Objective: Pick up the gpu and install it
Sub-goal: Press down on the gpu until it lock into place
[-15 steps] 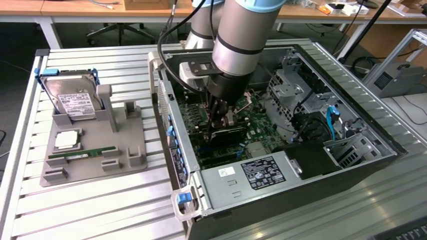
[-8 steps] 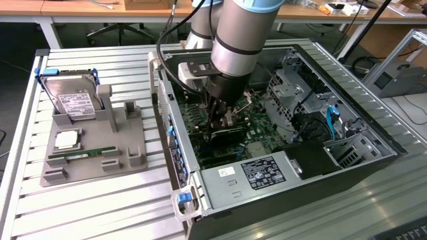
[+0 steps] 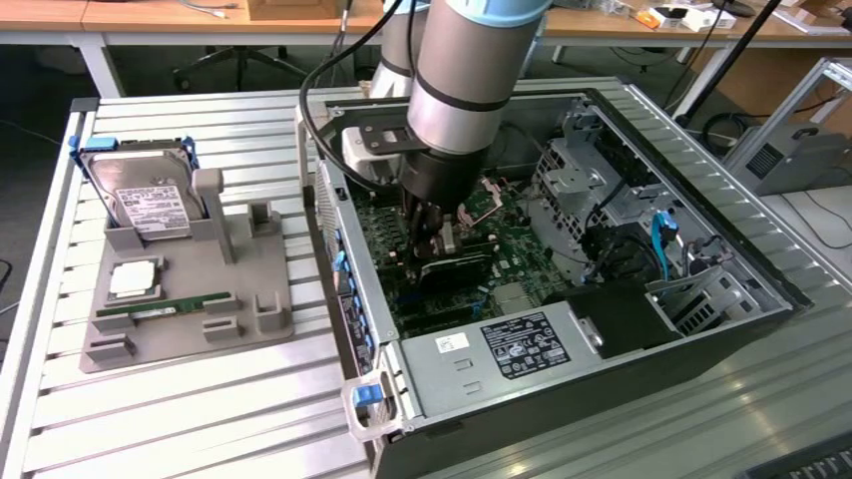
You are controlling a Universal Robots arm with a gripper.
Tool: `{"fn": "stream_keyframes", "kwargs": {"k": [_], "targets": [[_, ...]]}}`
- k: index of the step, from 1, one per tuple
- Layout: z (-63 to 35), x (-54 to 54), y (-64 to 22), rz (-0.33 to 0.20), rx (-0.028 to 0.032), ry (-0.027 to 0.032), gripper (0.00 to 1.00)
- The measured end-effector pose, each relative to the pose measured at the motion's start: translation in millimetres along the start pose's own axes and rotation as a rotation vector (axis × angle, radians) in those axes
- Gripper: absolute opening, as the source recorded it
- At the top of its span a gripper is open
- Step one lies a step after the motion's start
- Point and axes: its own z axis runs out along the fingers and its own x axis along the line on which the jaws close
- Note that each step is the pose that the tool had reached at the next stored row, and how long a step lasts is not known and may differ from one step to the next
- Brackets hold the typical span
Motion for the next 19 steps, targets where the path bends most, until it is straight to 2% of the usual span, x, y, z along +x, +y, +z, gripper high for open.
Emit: {"fn": "stream_keyframes", "kwargs": {"k": [5,6,10,19], "targets": [[4.4,0.0,-0.1,0.0,-0.0001,0.0001,0.11],[3.2,-0.2,-0.1,0.0,-0.001,0.0015,0.11],[-1.4,-0.2,0.3,0.0,0.001,-0.0018,0.11],[-13.7,-0.2,1.6,0.0,0.0005,-0.0006,0.11]]}}
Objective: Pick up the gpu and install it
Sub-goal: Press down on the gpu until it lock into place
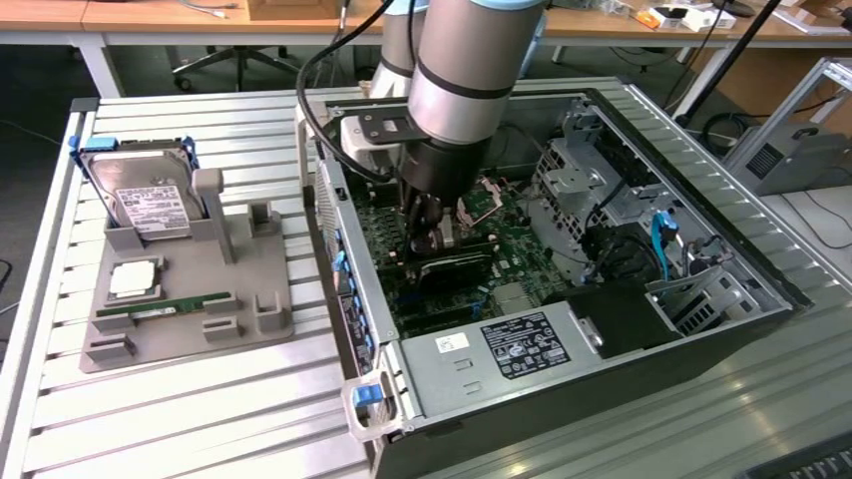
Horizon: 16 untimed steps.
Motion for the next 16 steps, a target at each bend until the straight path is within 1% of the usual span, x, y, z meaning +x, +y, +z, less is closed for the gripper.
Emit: {"fn": "stream_keyframes", "kwargs": {"k": [2,4,7,12,13,14,16], "targets": [[-0.4,0.0,3.9,0.0,0.002,0.0002,0.11],[-0.1,0.0,12.1,0.0,0.0071,0.0002,0.11],[0.4,0.0,21.9,0.0,0.0121,0.0002,0.11],[1.0,0.0,33.2,0.0,0.0166,0.0002,0.11],[1.2,0.1,37.3,0.0,0.018,0.0002,0.11],[1.6,0.1,43.6,0.0,0.0207,0.0001,0.11],[1.8,0.1,48.4,0.0,0.0222,0.0001,0.11]]}}
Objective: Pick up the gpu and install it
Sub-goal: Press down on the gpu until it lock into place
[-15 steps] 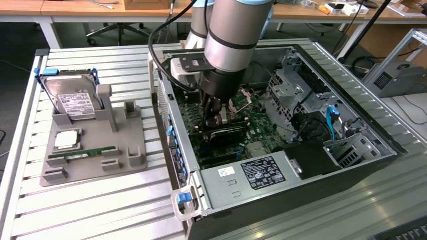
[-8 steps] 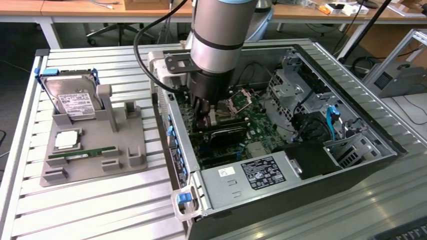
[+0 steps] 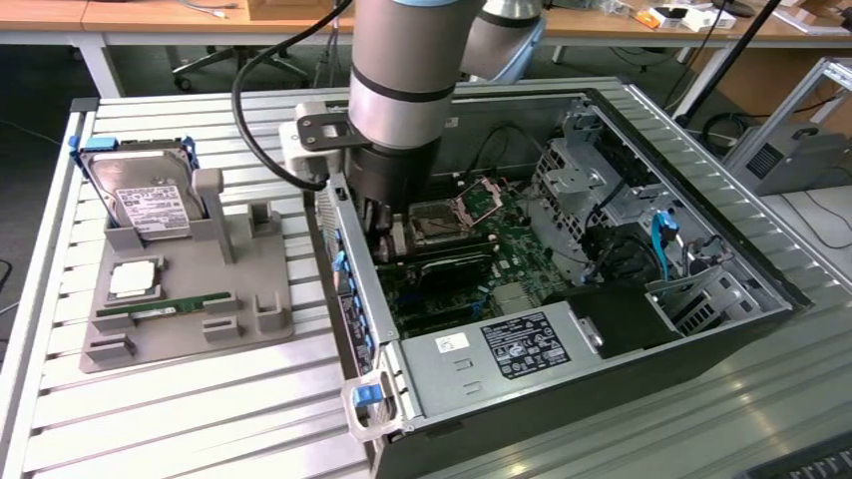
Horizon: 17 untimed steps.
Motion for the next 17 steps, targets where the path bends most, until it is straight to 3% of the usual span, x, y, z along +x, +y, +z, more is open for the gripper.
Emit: {"fn": "stream_keyframes", "kwargs": {"k": [5,7,9,17], "targets": [[0.3,0.0,6.0,-0.001,0.0018,0.0,0.11],[0.5,0.0,12.4,0.0,0.0025,0.0001,0.11],[0.9,0.0,12.3,0.0,0.0025,0.0002,0.11],[6.4,0.1,-20.8,0.0,-0.0058,0.0028,0.11]]}}
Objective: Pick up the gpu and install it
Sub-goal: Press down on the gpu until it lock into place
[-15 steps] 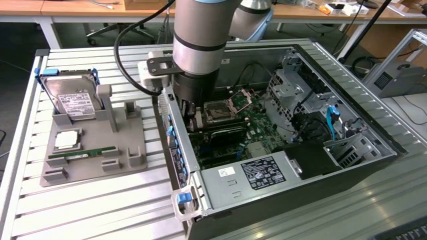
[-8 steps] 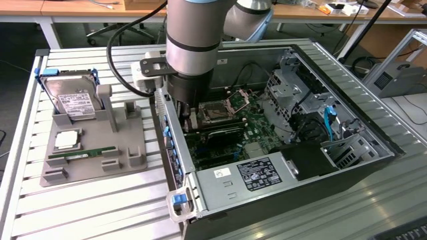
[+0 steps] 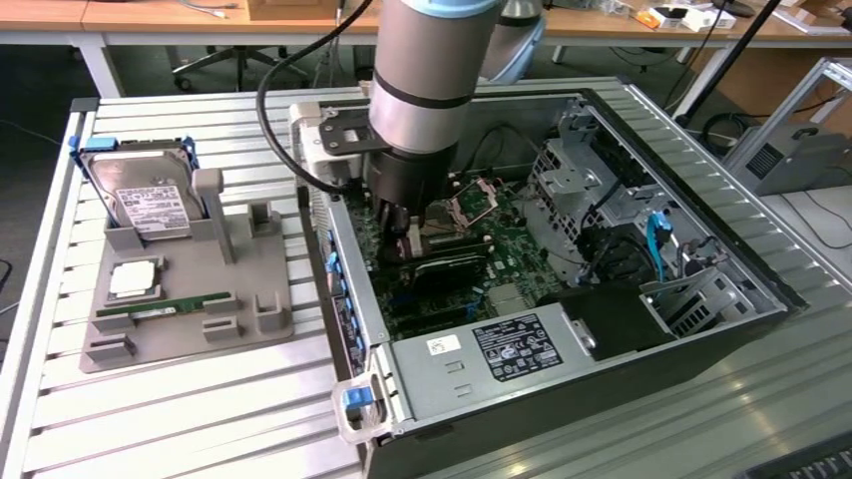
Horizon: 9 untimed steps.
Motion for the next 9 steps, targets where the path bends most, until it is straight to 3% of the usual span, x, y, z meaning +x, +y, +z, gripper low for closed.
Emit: {"fn": "stream_keyframes", "kwargs": {"k": [6,9], "targets": [[4.2,0.0,-29.2,0.0,-0.0077,0.0022,0.11],[5.7,0.1,-35.0,0.0,-0.0083,0.0021,0.11]]}}
